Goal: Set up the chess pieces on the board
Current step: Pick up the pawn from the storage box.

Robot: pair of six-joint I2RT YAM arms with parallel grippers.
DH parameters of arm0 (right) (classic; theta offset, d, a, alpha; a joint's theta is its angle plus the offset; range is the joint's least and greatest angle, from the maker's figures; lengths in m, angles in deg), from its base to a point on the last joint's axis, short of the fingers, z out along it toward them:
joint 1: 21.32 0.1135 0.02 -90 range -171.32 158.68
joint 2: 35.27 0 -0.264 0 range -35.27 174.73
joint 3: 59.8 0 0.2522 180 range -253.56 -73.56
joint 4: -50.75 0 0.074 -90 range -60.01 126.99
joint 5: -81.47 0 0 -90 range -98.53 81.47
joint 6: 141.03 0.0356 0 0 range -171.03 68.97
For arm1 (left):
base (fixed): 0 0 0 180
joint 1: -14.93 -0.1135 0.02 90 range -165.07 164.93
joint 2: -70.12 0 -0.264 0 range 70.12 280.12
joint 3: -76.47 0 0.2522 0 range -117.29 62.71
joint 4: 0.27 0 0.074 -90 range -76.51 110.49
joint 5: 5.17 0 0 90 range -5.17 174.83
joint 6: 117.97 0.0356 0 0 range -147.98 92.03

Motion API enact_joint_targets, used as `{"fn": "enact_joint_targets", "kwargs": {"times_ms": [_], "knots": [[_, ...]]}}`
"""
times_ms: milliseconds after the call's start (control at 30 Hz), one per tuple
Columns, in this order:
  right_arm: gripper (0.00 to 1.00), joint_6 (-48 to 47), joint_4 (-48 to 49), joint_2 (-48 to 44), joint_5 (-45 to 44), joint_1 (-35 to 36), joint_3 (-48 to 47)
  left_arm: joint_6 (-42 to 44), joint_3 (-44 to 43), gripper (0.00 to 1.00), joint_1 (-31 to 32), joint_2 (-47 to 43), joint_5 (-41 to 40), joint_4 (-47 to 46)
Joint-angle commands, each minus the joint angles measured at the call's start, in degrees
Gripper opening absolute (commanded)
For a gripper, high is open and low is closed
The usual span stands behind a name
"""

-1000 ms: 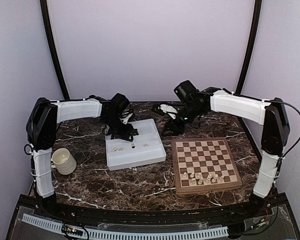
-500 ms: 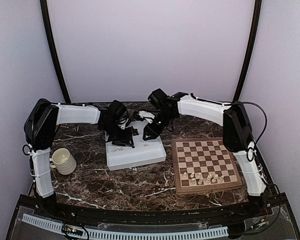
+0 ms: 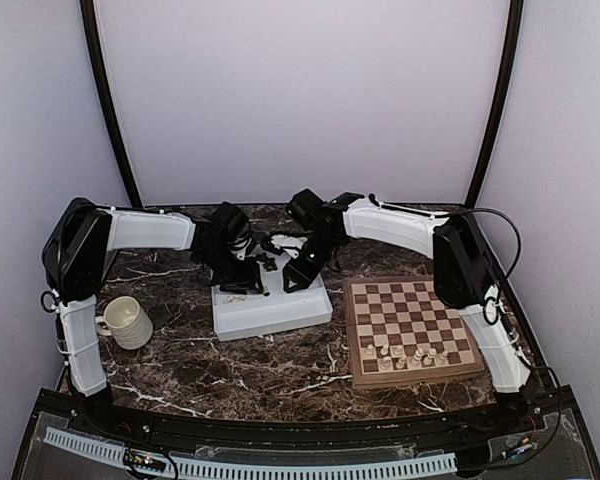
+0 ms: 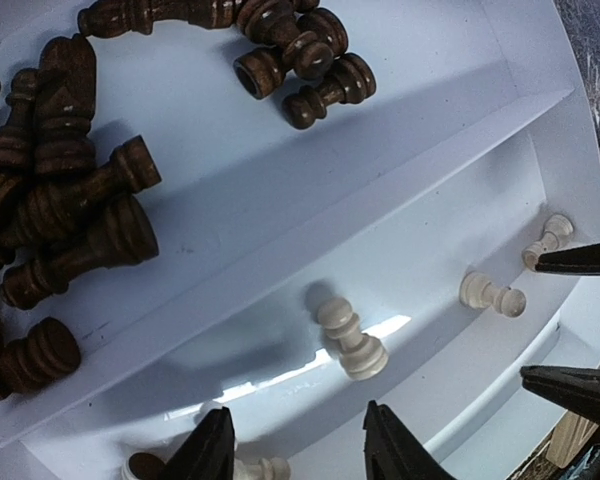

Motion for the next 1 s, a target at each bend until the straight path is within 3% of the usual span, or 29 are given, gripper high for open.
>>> {"fn": "enact_joint_targets", "kwargs": {"times_ms": [0, 367, 967], "knots": [[0.39, 1.7, -0.3, 2.2, -2.1, 0.4, -1.7, 0.0, 0.8, 0.47, -0.3, -3.5, 0.1, -0.3], [0.33, 2.4, -0.1, 4.0, -3.6, 0.5, -1.9, 0.2, 1.6, 0.47, -0.4, -3.8, 0.4, -0.8], [0.37, 4.8, 1.0, 1.5, -1.5, 0.0, -5.0, 1.0, 2.5, 0.47, -0.4, -4.1, 1.6, -1.0]]}}
